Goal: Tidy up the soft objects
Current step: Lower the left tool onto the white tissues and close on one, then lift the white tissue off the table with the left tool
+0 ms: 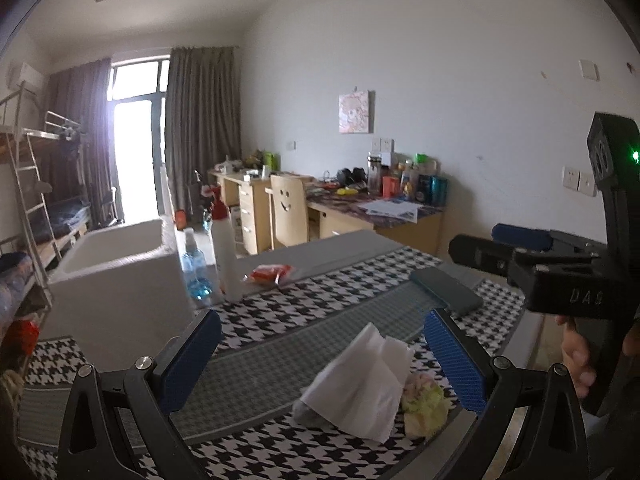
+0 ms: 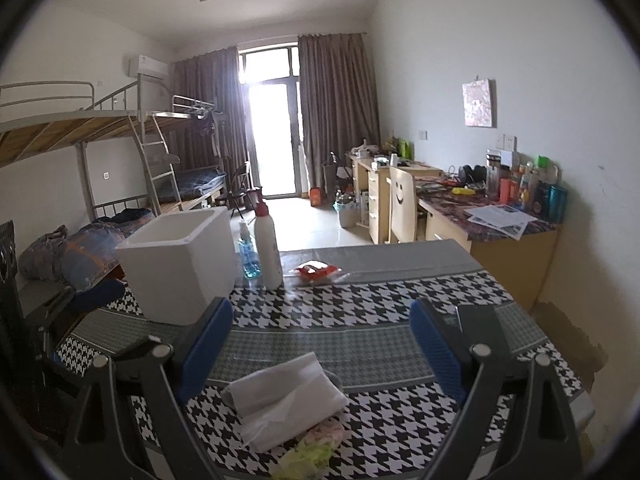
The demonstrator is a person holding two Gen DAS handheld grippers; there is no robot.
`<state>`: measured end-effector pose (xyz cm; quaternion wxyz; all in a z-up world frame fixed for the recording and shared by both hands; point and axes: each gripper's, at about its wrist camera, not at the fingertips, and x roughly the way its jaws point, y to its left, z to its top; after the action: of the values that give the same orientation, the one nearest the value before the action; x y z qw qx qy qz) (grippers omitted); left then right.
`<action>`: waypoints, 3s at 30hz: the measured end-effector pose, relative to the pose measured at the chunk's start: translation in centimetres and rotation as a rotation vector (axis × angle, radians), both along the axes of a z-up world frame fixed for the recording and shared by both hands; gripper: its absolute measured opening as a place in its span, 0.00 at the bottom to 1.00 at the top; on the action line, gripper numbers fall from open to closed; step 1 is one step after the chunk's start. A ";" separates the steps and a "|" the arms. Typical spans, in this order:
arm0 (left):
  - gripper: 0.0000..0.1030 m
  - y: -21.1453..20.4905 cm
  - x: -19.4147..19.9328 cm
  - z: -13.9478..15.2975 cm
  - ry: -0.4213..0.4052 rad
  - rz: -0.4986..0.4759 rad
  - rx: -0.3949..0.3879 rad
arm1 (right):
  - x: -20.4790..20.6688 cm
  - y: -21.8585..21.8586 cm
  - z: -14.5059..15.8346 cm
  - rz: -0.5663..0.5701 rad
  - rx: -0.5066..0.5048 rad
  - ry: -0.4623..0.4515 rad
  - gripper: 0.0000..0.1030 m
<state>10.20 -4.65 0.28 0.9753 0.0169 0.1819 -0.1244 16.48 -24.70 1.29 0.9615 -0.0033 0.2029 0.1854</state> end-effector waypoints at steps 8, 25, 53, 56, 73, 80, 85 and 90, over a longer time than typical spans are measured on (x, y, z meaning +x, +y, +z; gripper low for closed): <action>0.99 -1.2 0.9 -2.1 0.062 -0.052 0.016 | -0.1 -1.5 -1.8 -0.032 -0.007 0.034 0.90; 0.99 -3.6 3.4 -6.2 0.200 -0.078 0.085 | 0.7 -3.7 -5.5 -0.085 0.004 0.135 0.90; 0.10 -5.9 6.8 -10.2 0.425 -0.204 0.126 | 3.1 -5.7 -9.0 -0.113 0.054 0.257 0.90; 0.10 -5.0 6.6 -8.9 0.396 -0.191 0.092 | 3.3 -6.0 -9.1 -0.119 0.070 0.269 0.90; 0.72 -3.5 7.9 -8.3 0.334 -0.092 0.122 | 3.4 -5.6 -9.5 -0.098 0.075 0.278 0.90; 0.72 -5.3 8.0 -9.4 0.350 -0.107 0.202 | 3.7 -5.7 -9.8 -0.098 0.080 0.290 0.90; 0.72 -5.6 8.6 -10.1 0.363 -0.079 0.234 | 3.6 -6.0 -10.0 -0.096 0.085 0.294 0.90; 0.37 -5.5 9.1 -10.6 0.390 -0.078 0.239 | 3.6 -6.2 -10.2 -0.099 0.090 0.304 0.90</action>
<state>19.33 -10.19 -10.35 0.9072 0.1150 0.3795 -0.1403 20.13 -30.89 -8.92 0.9269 0.0777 0.3374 0.1451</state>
